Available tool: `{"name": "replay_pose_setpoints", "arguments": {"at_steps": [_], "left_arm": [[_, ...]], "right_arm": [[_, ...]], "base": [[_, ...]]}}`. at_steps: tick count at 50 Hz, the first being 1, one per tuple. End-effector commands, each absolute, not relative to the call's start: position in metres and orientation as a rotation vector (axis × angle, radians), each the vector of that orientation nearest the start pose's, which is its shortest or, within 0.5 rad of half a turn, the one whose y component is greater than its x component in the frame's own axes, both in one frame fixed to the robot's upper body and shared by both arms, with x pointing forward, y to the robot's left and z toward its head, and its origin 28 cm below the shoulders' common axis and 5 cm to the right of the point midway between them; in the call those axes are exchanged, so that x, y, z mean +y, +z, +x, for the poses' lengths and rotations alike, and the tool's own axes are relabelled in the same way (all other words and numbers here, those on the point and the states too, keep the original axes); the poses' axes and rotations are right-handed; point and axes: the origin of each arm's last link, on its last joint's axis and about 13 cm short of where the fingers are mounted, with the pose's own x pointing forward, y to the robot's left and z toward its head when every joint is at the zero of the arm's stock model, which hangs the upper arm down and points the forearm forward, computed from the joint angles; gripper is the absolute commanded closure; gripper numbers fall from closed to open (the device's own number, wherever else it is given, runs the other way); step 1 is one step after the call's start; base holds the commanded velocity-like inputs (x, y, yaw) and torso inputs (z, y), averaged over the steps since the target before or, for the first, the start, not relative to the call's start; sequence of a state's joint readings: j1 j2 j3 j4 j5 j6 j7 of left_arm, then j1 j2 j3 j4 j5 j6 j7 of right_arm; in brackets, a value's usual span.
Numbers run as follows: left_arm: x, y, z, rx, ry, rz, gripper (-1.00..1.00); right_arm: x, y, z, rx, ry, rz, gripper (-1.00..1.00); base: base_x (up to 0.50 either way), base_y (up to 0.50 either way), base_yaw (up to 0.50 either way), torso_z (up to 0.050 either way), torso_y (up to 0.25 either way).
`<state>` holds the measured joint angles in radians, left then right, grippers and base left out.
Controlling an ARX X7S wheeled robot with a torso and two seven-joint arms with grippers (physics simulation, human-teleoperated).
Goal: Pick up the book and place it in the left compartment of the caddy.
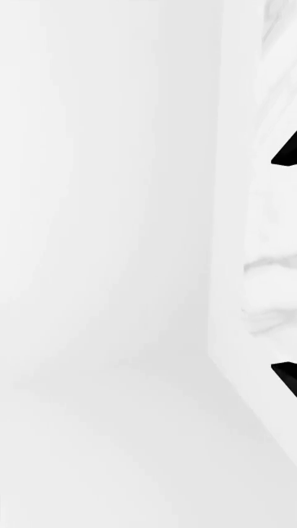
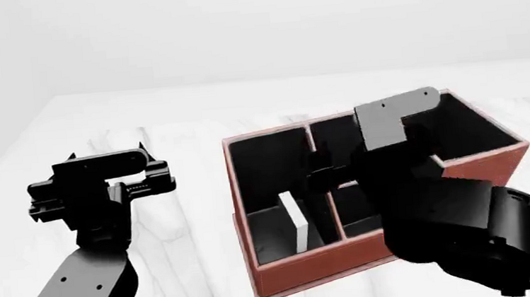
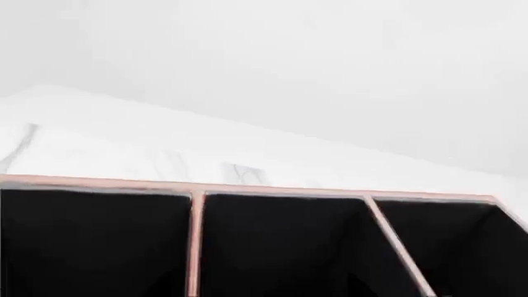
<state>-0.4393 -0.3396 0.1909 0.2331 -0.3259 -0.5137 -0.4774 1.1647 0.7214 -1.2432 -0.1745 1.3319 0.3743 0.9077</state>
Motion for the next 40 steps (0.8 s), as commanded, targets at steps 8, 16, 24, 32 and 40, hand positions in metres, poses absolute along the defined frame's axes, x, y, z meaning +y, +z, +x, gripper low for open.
{"name": "replay_pose_setpoints", "arguments": {"at_steps": [8,16,24,32,40], "left_arm": [[0.233,0.139,0.276,-0.136,0.21,0.078,-1.0],[0.232,0.14,0.275,-0.142,0.205,0.081,-1.0],[0.231,0.142,0.275,-0.147,0.199,0.081,-1.0],[0.231,0.144,0.273,-0.154,0.198,0.079,-1.0],[0.228,0.155,0.269,-0.189,0.182,0.066,-1.0]], "right_arm": [[-0.107,0.153,0.258,-0.172,-0.06,-0.215,-1.0],[-0.107,0.154,0.257,-0.191,-0.069,-0.219,-1.0],[-0.108,0.155,0.256,-0.2,-0.07,-0.221,-1.0],[-0.108,0.156,0.254,-0.22,-0.076,-0.221,-1.0],[-0.107,0.165,0.252,-0.256,-0.072,-0.236,-1.0]], "base": [[0.0,0.0,0.0,0.0,0.0],[0.0,0.0,0.0,0.0,0.0],[0.0,0.0,0.0,0.0,0.0],[0.0,0.0,0.0,0.0,0.0],[0.0,0.0,0.0,0.0,0.0]]}}
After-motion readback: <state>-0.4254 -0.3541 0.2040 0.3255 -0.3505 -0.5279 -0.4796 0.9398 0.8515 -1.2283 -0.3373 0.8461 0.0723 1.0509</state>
